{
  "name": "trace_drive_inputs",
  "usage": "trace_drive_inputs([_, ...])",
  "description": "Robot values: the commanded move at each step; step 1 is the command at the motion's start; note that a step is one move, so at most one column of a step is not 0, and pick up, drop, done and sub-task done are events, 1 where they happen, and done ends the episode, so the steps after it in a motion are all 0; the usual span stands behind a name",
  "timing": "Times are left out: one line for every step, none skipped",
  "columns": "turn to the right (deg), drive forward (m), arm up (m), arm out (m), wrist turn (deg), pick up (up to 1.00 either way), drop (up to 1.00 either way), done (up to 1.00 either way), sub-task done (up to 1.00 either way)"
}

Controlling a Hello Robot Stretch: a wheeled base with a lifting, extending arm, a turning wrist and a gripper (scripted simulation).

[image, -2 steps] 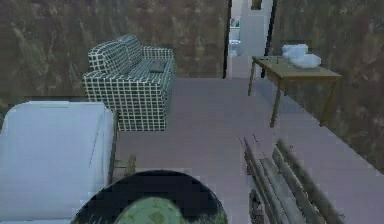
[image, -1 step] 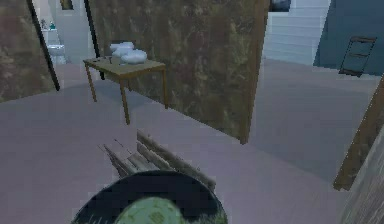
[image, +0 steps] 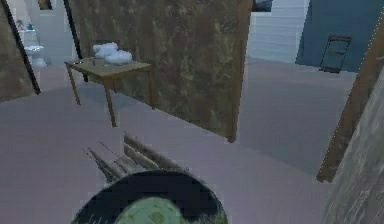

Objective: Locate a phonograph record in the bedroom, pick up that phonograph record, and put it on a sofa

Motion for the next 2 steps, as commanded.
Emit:
trace_drive_inputs([0.0, 0.2, 0.0, 0.0, 0.0, 0.0, 0.0, 0.0, 0.0])
trace_drive_inputs([33.0, 0.0, 0.0, 0.0, 0.0, 0.0, 0.0, 0.0, 0.0])
